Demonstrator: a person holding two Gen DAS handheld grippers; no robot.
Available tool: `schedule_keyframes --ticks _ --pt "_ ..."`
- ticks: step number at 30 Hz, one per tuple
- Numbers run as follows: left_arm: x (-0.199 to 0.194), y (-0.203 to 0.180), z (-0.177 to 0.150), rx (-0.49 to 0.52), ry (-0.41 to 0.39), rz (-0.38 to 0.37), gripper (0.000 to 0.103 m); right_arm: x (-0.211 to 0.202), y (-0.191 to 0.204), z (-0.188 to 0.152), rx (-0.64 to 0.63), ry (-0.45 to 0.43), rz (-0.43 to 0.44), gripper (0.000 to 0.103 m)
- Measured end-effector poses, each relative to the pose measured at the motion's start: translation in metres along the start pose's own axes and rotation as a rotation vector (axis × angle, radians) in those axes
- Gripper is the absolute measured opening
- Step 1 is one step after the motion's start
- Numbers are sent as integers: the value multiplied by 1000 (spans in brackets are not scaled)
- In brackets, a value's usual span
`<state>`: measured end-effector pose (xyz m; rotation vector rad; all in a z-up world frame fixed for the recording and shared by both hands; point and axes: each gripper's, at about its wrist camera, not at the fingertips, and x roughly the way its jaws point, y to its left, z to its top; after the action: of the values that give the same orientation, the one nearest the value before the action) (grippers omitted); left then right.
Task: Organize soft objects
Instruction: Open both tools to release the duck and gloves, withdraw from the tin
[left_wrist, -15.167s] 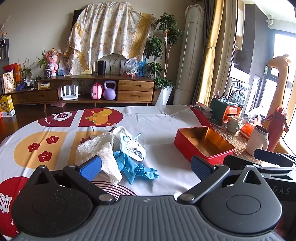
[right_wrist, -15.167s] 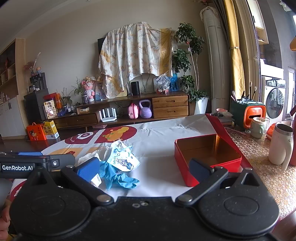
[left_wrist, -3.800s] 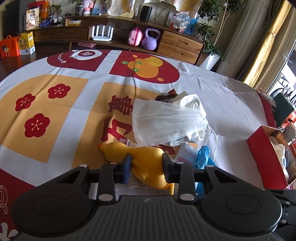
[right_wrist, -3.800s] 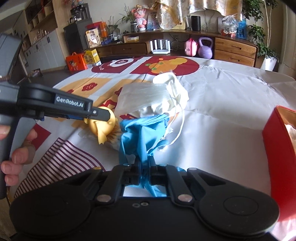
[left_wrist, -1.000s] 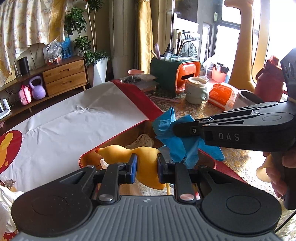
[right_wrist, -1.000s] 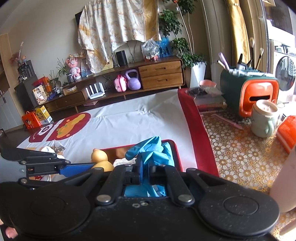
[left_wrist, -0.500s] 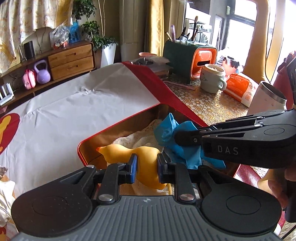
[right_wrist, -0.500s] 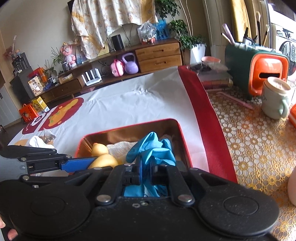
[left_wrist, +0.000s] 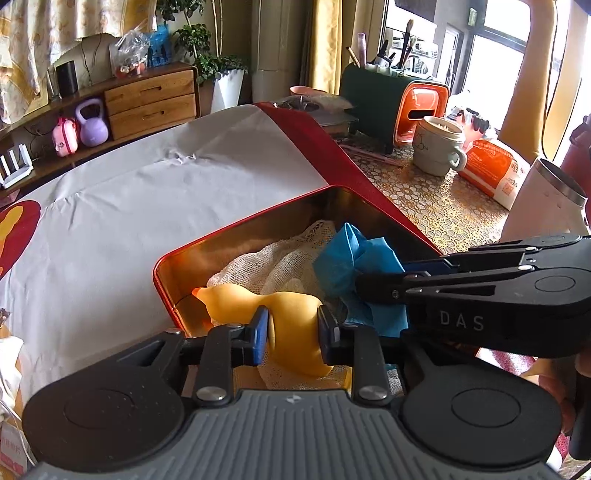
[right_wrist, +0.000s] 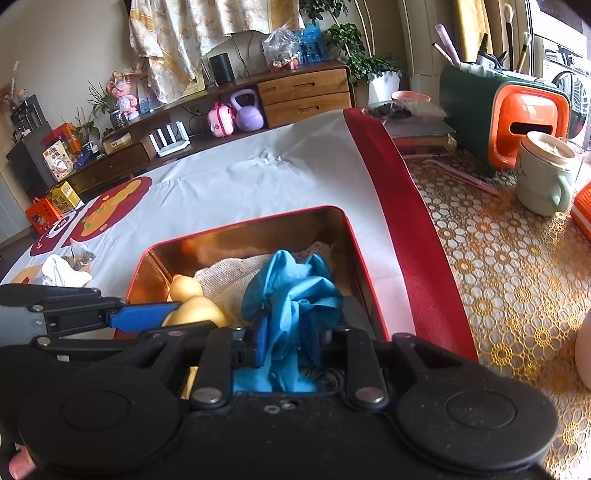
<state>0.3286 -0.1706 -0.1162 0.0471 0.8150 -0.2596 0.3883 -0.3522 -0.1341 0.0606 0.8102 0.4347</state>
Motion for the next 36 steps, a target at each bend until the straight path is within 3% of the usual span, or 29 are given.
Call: schedule_keyframes --ticks 9,27,36 --pt "-5 2 0 -23 -11 31 57 -11 -4 -2 19 6 -26 33" --pt "-49 15 -3 -67 -68 33 61 -54 18 -3 -28 -34 -23 57" --pt "-82 23 -8 -84 -95 34 61 -81 36 -5 -49 -62 -24 64"
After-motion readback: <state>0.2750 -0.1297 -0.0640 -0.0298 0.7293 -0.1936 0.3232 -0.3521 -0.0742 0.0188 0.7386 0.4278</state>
